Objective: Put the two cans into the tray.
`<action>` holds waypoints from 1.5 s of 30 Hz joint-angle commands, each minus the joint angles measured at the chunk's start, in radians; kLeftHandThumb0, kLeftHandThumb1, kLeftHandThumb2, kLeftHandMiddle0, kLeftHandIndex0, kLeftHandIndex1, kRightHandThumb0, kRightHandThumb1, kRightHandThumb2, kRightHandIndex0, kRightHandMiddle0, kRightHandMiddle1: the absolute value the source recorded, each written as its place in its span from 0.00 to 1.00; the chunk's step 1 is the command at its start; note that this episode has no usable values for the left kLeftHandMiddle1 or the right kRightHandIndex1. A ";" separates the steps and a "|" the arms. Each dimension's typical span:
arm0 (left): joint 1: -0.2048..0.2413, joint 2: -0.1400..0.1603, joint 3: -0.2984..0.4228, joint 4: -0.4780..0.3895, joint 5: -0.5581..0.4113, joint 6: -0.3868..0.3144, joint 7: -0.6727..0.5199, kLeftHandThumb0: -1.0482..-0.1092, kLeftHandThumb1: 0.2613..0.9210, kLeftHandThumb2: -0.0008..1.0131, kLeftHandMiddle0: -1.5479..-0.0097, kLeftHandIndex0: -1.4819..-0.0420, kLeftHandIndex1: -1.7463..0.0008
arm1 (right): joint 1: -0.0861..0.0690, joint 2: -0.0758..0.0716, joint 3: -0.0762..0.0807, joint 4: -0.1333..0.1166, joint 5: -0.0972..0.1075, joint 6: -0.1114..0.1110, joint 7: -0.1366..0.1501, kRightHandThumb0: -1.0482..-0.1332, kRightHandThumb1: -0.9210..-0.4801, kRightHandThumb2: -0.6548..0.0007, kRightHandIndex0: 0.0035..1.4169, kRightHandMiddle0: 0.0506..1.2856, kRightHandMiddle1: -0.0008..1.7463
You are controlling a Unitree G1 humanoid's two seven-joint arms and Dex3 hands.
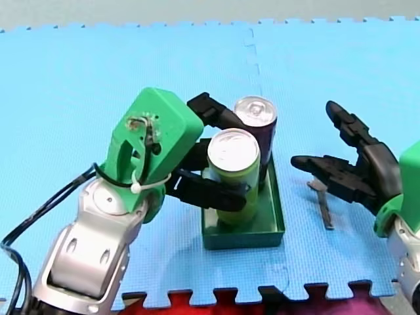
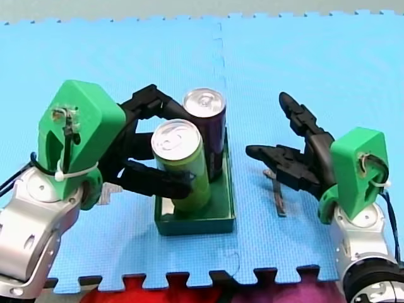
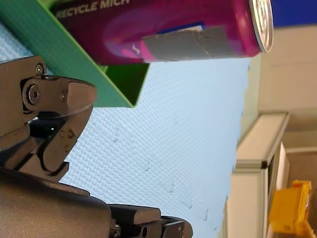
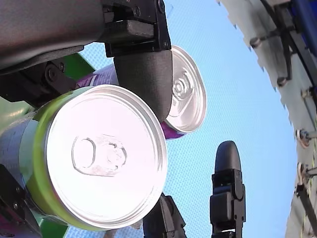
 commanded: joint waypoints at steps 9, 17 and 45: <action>0.010 0.008 0.002 -0.009 -0.002 -0.003 -0.004 0.91 0.72 0.12 0.46 0.64 0.00 | 0.003 -0.007 -0.008 -0.009 0.016 0.008 0.012 0.00 0.00 0.44 0.54 0.06 0.00; 0.038 0.015 0.003 0.008 -0.002 -0.020 -0.008 0.92 0.72 0.12 0.46 0.65 0.00 | -0.003 -0.004 -0.034 -0.011 0.060 0.036 0.064 0.00 0.00 0.46 0.49 0.06 0.00; 0.057 -0.001 0.009 0.076 0.009 -0.046 0.016 0.92 0.72 0.13 0.46 0.66 0.00 | 0.010 -0.003 -0.046 -0.018 0.075 0.037 0.102 0.00 0.00 0.53 0.44 0.07 0.00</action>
